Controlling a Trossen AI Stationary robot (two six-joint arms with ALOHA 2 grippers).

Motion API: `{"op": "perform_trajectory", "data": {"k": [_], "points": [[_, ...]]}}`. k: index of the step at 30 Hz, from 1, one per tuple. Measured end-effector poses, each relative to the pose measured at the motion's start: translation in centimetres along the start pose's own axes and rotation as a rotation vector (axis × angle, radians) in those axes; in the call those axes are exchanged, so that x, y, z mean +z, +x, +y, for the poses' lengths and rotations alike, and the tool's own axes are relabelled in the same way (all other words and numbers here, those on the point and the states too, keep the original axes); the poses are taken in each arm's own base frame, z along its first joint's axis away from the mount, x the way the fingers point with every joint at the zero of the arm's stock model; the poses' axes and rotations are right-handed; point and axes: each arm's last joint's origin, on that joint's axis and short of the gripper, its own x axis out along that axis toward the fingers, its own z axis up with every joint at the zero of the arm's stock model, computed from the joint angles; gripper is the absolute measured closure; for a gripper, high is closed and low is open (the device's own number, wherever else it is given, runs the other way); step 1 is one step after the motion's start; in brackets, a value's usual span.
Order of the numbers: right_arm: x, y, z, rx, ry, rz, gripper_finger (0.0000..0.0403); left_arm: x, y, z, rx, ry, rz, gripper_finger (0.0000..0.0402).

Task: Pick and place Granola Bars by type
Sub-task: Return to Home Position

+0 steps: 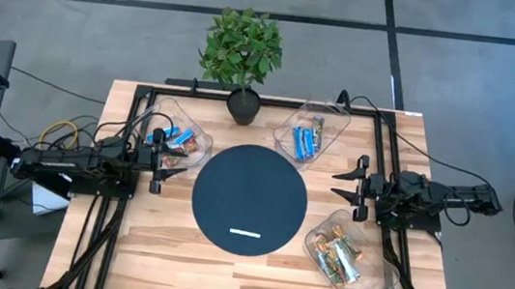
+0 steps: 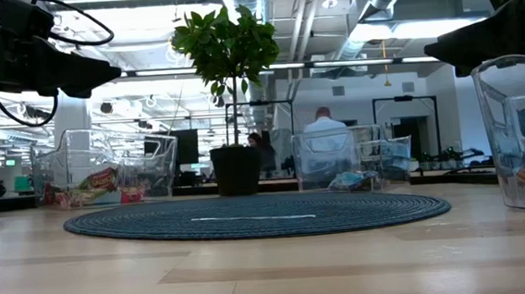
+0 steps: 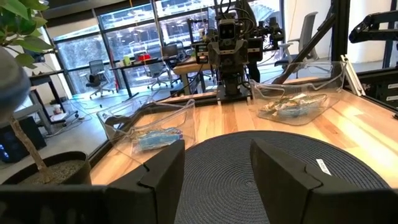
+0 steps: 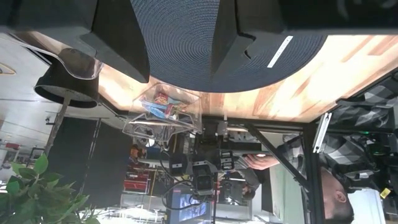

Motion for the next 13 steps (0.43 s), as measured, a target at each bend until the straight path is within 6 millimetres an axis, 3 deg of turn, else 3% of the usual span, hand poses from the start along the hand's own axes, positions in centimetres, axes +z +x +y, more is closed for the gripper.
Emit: {"op": "perform_trajectory", "data": {"k": [13], "points": [[0.0,0.0,0.0,0.0,0.0,0.0,0.0237,0.01,0.0,0.0,0.0,-0.002,0.0,0.0224]]}}
